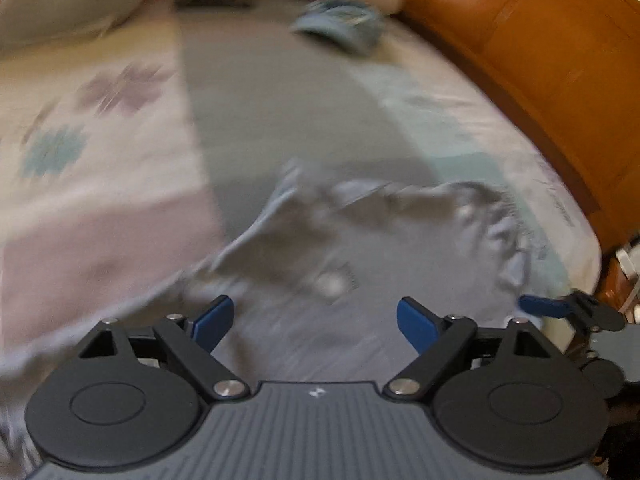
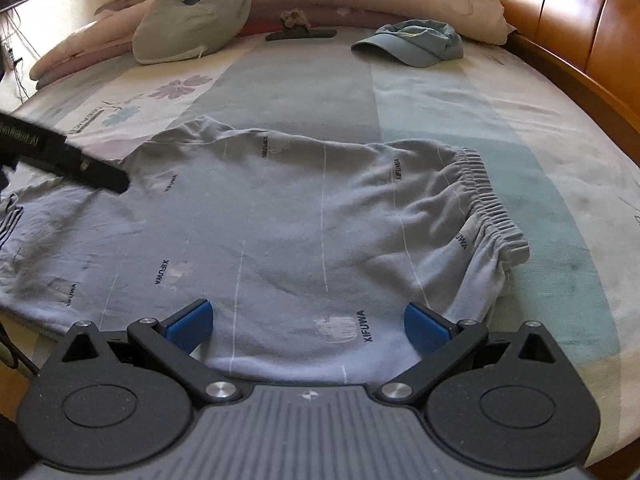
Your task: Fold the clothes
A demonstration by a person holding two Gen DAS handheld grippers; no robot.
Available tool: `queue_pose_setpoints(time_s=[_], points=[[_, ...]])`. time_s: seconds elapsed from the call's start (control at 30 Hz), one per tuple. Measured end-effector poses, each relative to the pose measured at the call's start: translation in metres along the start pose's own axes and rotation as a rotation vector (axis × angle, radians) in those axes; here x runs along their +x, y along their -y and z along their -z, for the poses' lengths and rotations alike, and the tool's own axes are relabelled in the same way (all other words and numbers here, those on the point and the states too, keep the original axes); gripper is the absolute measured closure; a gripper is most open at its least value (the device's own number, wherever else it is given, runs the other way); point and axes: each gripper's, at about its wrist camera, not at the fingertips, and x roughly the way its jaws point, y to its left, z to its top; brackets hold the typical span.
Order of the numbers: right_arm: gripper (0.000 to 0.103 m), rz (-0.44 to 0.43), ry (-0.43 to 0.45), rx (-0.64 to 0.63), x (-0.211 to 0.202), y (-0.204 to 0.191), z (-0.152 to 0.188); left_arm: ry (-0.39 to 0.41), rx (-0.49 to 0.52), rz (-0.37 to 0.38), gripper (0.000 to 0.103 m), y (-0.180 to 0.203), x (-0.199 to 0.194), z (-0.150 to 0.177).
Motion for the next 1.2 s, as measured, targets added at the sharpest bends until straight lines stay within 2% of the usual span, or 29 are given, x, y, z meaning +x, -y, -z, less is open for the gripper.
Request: queue_pose_setpoints(time_s=[0.1,0.23,0.37,0.43,0.57,0.7,0.77,0.87,1.0,1.2], points=[[0.0,-0.009,0.026,0.016,-0.001,0.002,0.004,0.035,0.058,0.015,0.013,0.02,0.003,-0.02],[0.0,-0.019,0.053,0.023,-0.001,0.004,0.006,0.044,0.116,0.009,0.013,0.032,0.031,-0.036],[0.0,-0.039,0.067,0.03,-0.002,0.007,0.007,-0.022,0.096,-0.102,0.014,0.019,0.069,-0.039],[0.0,-0.049,0.067,0.03,-0.004,0.008,0.008,-0.005,0.106,-0.119,0.014,0.022,0.064,-0.04],[0.0,-0.091,0.086,0.078,-0.013,0.018,0.007,0.05,0.103,-0.107,0.013,0.03,0.036,-0.04],[0.0,-0.11,0.182,0.127,-0.028,0.033,-0.002,0.072,0.091,-0.114,0.013,0.033,0.017,-0.035],[0.0,-0.077,0.171,0.135,-0.022,0.041,-0.006,0.069,0.081,-0.117,0.013,0.034,0.013,-0.031],[0.0,-0.055,0.078,0.191,-0.009,0.055,0.0,0.057,0.073,-0.13,0.013,0.034,0.011,-0.027],[0.0,-0.094,0.062,0.167,-0.02,0.055,0.005,0.059,0.086,-0.134,0.013,0.036,0.005,-0.021],[0.0,-0.161,0.096,0.293,-0.026,0.067,-0.002,0.056,0.078,-0.129,0.013,0.038,0.005,-0.017]])
